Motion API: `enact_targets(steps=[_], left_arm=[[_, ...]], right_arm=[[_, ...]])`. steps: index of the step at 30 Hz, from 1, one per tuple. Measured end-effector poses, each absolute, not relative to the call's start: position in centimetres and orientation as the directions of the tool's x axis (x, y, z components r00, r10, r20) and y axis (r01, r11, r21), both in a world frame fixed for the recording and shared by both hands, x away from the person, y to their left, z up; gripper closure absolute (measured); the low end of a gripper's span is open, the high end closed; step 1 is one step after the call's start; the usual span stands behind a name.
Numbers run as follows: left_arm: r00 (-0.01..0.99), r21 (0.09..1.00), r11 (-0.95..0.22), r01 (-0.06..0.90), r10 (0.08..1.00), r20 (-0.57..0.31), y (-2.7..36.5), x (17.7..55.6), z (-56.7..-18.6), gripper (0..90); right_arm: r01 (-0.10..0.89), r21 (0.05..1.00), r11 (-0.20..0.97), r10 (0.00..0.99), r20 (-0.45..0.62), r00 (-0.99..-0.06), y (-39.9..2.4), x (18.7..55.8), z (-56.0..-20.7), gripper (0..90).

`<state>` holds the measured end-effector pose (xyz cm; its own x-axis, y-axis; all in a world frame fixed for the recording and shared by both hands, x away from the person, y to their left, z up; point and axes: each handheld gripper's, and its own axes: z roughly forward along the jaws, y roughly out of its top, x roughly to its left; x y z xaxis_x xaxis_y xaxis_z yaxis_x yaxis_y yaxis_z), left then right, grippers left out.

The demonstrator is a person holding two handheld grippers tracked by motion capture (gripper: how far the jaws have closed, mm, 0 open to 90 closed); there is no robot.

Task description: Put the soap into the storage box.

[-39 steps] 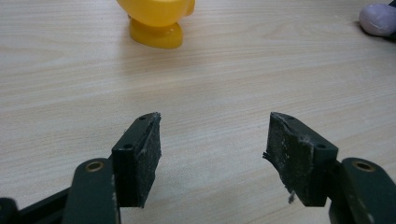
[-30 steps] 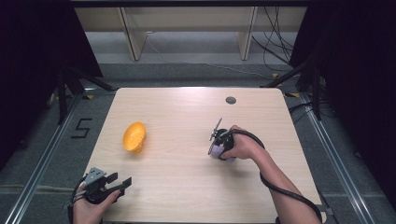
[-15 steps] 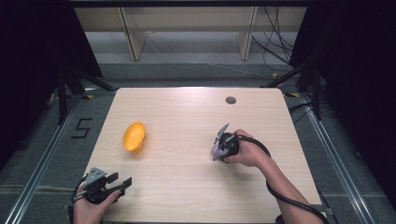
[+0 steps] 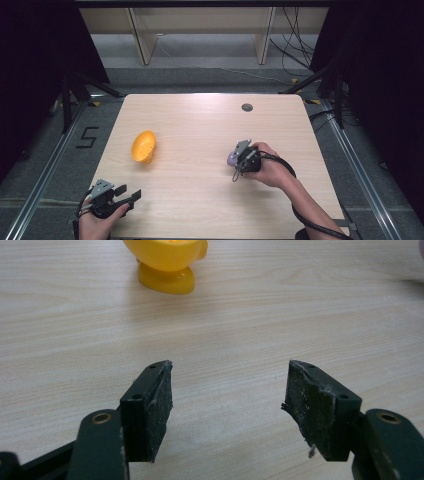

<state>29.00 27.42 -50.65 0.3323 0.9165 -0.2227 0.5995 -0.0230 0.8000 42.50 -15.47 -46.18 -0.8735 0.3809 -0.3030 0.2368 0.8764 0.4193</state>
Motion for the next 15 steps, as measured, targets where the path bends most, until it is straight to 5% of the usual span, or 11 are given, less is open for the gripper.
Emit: enact_targets(steps=[15], left_arm=[[0.339, 0.803, -0.02, 0.595, 0.913, -0.228, 27.1, 29.0, -50.5, 35.1]], right_arm=[[0.171, 0.441, 0.881, 0.372, -0.422, -0.827, -16.2, 40.0, -45.2, 50.1]])
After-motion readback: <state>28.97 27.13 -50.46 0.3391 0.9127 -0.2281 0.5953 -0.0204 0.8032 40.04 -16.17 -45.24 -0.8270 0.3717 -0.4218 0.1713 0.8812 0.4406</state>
